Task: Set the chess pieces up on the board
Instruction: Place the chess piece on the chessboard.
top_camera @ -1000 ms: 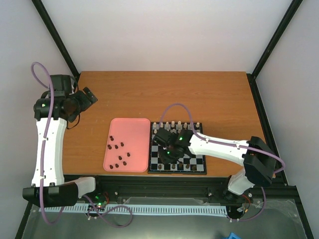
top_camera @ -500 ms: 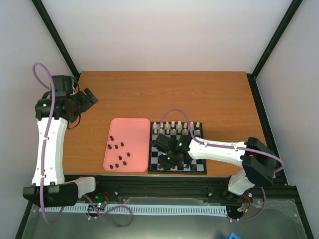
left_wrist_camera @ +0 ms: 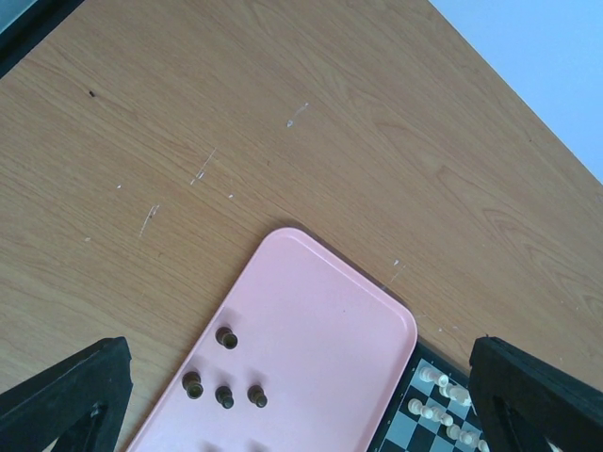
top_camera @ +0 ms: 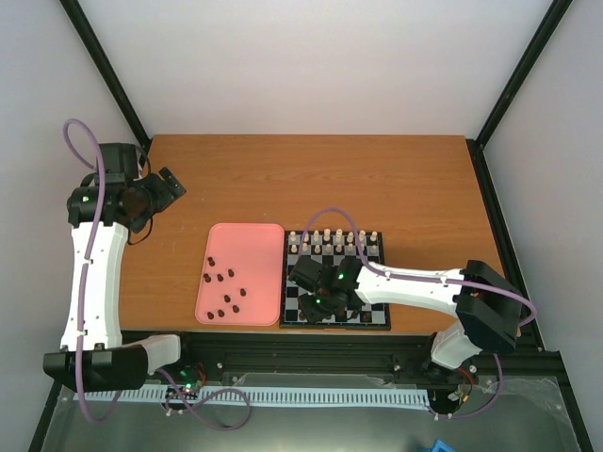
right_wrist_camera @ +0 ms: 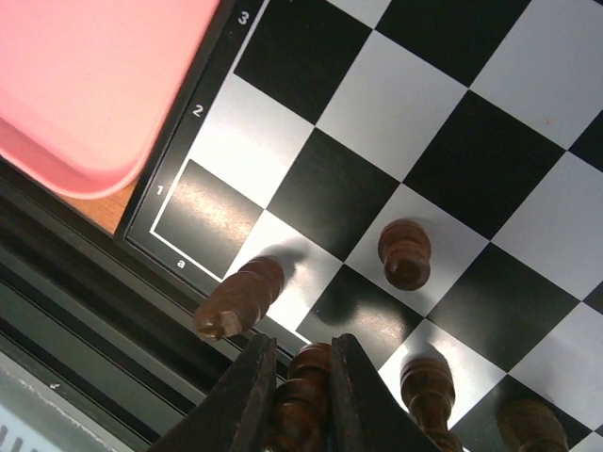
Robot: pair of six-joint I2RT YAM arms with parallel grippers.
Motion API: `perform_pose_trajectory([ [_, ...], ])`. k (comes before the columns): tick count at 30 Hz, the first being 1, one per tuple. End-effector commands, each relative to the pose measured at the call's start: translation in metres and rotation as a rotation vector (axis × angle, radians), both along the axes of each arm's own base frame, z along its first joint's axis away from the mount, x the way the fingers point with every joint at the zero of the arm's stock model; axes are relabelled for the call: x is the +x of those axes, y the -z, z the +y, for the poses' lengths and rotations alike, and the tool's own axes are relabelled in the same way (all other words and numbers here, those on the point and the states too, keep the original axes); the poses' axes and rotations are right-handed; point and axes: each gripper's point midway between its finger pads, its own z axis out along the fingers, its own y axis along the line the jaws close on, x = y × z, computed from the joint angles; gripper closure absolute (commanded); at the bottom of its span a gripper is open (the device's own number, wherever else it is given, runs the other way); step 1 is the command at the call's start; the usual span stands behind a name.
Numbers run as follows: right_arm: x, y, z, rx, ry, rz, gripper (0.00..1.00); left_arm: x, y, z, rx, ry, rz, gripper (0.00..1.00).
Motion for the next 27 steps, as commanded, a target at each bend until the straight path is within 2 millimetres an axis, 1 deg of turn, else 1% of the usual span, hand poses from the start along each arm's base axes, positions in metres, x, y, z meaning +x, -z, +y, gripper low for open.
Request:
perform_pose_trajectory([
  [1,0.0023,0.0047,-0.0061,-0.018,0.028,-0.026,0.89,0.0011,-0.0052,0.002,0.014,0.005,-0.026,0.0],
  [3,0.0021,0.0064,-0.0077,-0.023,0.031,-0.028,0.89,0.0011,-0.005,0.0021,0.014,0.005,-0.025,0.0],
  [11,0.0039,0.0093,-0.0038,-0.019,0.03,-0.028,0.87,0.0016,-0.0043,0.0019,0.013,0.006,-0.024,0.0],
  [18,0.0068,0.0117,-0.0046,-0.035,0.038,-0.039,0.85,0.0025,-0.0041,0.0019,0.012,0.006,-0.023,0.0],
  [19,0.0071,0.0129,-0.0049,-0.041,0.039,-0.041,0.83,0.0028,-0.0039,0.0018,0.012,0.008,-0.024,0.0],
  [27,0.0082,0.0138,-0.0035,-0.045,0.037,-0.042,0.81,0.0028,-0.003,0.0019,0.013,0.009,-0.02,0.0],
])
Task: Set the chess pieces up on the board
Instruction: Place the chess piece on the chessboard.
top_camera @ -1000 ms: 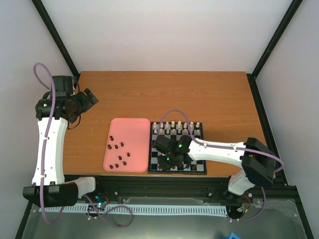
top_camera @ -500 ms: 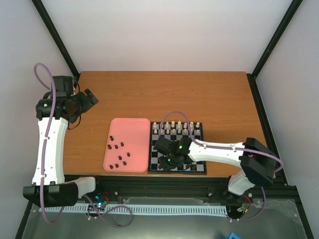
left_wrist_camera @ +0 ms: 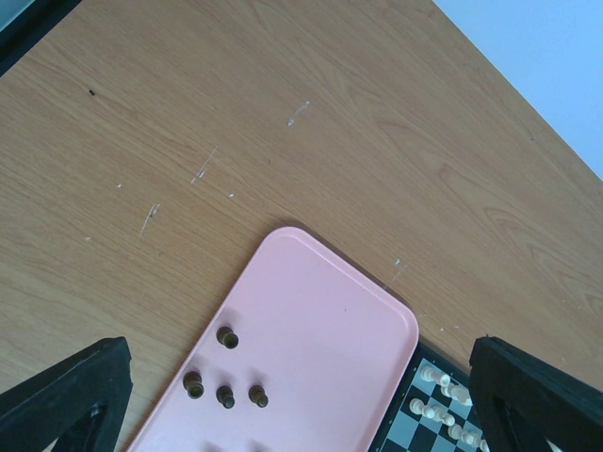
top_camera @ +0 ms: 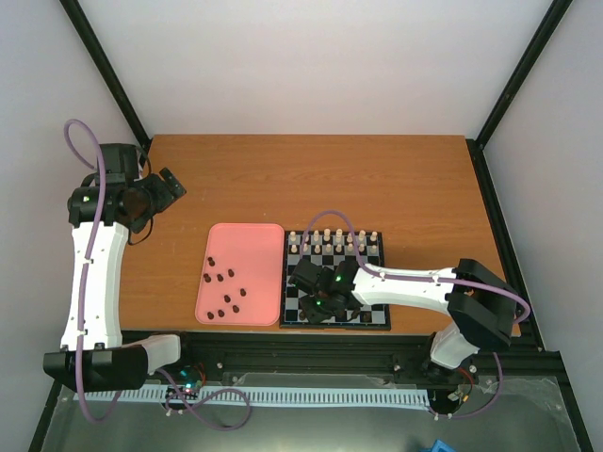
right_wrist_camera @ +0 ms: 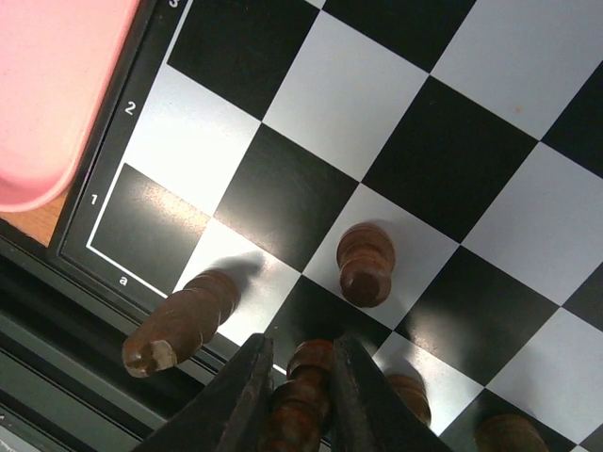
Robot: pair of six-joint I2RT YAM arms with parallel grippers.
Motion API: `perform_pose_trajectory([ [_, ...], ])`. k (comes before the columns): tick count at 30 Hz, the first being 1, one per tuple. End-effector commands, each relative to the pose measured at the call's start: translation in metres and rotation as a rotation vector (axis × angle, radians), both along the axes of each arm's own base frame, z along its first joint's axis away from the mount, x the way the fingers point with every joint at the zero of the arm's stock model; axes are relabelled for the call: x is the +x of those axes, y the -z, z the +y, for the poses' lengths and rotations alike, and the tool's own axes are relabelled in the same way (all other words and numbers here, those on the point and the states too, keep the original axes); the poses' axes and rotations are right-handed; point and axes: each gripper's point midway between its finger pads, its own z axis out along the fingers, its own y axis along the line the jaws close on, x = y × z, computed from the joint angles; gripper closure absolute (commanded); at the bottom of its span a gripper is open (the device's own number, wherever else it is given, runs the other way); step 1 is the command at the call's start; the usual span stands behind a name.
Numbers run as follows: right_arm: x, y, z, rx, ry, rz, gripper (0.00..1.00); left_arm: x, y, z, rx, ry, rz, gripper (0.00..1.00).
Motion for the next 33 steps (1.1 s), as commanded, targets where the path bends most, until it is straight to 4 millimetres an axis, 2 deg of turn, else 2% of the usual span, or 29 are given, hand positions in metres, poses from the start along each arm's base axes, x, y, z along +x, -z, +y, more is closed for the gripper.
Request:
perform_pose_trajectory([
  [1,0.005,-0.003,0.006,0.008,0.007,-0.027,0.8,0.003,-0.005,0.002,0.012,0.008,-0.025,0.0],
  [9,0.005,-0.003,0.006,0.006,0.003,-0.028,0.79,0.002,-0.005,0.002,0.014,0.007,-0.026,0.0],
  [16,0.008,-0.011,0.007,0.015,0.007,-0.047,0.78,0.003,-0.007,0.002,0.014,0.008,-0.03,0.0],
  [29,0.014,-0.04,0.01,0.045,0.016,-0.088,0.76,0.003,-0.008,0.001,0.006,0.009,-0.034,0.0],
  [33,0.021,-0.056,0.01,0.052,0.037,-0.125,0.75,0.003,-0.008,0.0,0.005,0.011,-0.034,0.0],
])
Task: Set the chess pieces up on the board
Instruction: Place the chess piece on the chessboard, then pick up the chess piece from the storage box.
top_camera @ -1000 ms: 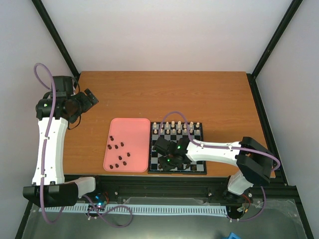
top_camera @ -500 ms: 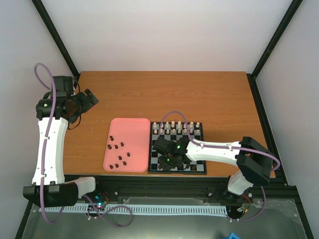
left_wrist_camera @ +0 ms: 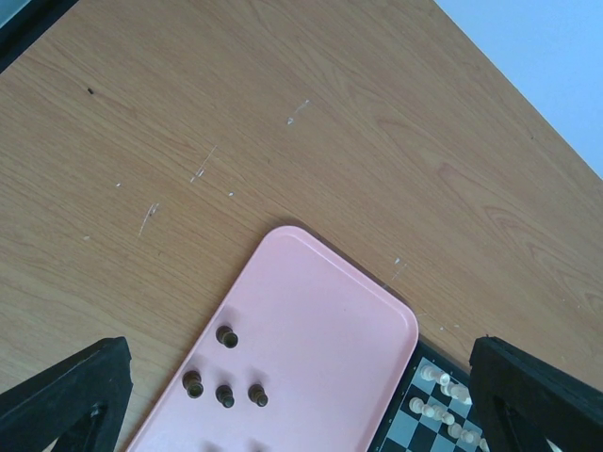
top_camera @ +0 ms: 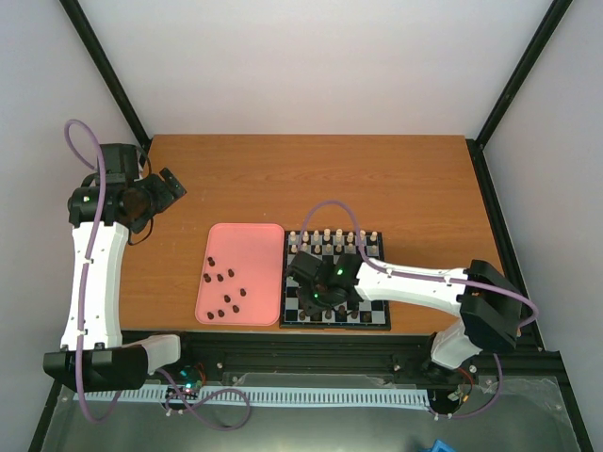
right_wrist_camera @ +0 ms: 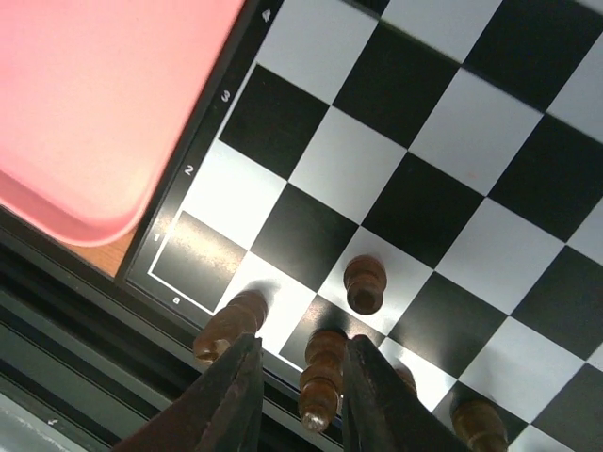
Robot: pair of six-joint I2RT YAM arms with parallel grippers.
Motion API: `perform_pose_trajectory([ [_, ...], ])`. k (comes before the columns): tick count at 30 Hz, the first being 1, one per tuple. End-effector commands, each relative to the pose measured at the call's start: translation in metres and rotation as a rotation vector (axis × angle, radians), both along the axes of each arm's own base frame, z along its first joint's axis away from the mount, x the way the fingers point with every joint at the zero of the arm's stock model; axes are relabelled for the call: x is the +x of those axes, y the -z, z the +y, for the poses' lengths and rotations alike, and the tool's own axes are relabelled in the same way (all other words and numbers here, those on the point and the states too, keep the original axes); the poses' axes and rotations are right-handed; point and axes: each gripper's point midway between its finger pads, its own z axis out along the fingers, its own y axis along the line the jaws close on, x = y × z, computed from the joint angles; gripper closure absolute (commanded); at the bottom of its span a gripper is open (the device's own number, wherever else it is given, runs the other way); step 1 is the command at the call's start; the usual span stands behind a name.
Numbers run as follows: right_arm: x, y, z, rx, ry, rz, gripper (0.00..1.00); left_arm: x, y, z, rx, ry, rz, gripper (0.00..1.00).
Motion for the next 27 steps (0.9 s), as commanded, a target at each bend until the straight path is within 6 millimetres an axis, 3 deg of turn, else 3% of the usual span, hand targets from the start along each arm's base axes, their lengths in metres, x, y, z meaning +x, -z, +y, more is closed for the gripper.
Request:
perform_pose_trajectory([
  [1,0.01,-0.031,0.001,0.025,0.03,-0.074,0.72,0.004,-0.009,0.0,0.005,0.011,-0.037,0.0],
  [5,0.015,-0.041,0.005,0.016,0.019,-0.092,0.55,0.005,-0.01,-0.001,0.002,0.017,-0.04,0.0],
  [8,0.021,-0.05,0.019,0.017,-0.011,-0.103,0.47,0.004,-0.013,-0.001,0.002,0.018,-0.045,0.0],
  [15,0.04,-0.067,0.081,0.071,-0.112,-0.122,0.39,0.004,-0.015,-0.002,-0.003,0.021,-0.055,0.0],
  [22,0.054,-0.042,0.145,0.074,-0.194,-0.067,0.39,0.004,-0.019,-0.004,-0.008,0.033,-0.067,0.0],
  [27,0.051,-0.021,0.175,0.094,-0.231,-0.001,0.41,0.003,-0.018,-0.006,-0.015,0.04,-0.068,0.0],
])
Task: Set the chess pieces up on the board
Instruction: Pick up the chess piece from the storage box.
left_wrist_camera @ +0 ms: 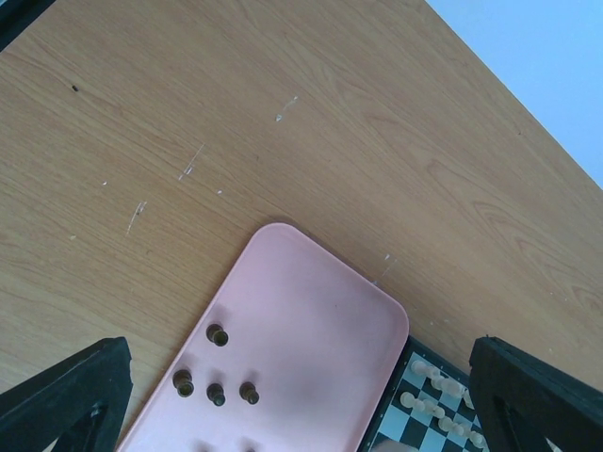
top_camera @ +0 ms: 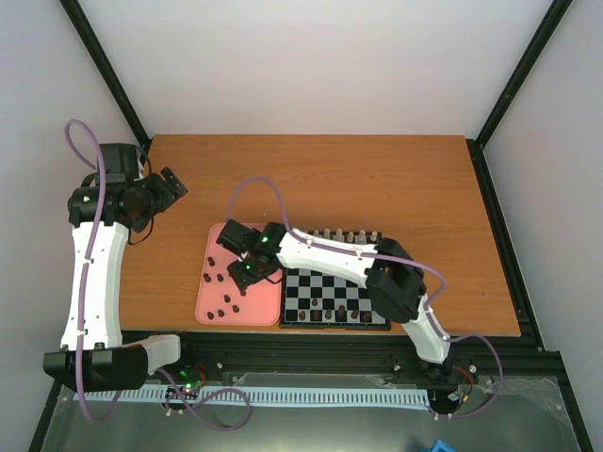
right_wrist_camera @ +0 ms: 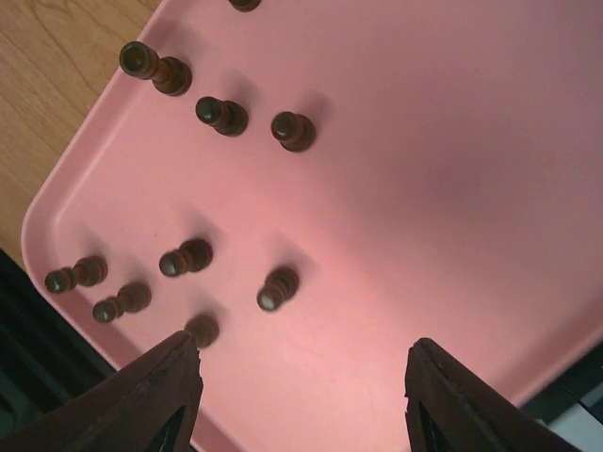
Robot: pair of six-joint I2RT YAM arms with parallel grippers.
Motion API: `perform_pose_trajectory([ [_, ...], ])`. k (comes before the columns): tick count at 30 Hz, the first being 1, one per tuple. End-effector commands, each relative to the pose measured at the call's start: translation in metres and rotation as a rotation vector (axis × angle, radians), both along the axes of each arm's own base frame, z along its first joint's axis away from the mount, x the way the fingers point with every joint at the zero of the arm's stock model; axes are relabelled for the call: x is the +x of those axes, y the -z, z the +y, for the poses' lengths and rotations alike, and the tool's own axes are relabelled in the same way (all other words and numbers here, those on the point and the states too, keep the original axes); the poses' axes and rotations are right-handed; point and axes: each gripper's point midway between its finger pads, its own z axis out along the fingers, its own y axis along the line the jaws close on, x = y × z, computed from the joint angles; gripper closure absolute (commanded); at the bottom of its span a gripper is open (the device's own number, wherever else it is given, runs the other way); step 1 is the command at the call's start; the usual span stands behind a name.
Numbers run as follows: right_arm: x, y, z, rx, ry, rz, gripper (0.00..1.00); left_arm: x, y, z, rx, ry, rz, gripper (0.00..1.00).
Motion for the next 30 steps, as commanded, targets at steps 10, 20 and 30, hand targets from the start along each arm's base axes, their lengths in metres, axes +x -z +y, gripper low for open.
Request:
perform_pose_trajectory([
  [10,-0.021,0.04,0.025,-0.031,-0.085,0.116,0.46,-0.001,-0.011,-0.001,0.009,0.024,-0.05,0.0],
  [20,-0.017,0.055,0.03,-0.068,-0.085,0.118,0.54,0.001,-0.01,0.0,0.013,0.022,-0.046,0.0],
  [30,-0.015,0.063,0.03,-0.095,-0.087,0.125,0.65,0.001,-0.009,0.001,0.021,0.019,-0.044,0.0],
])
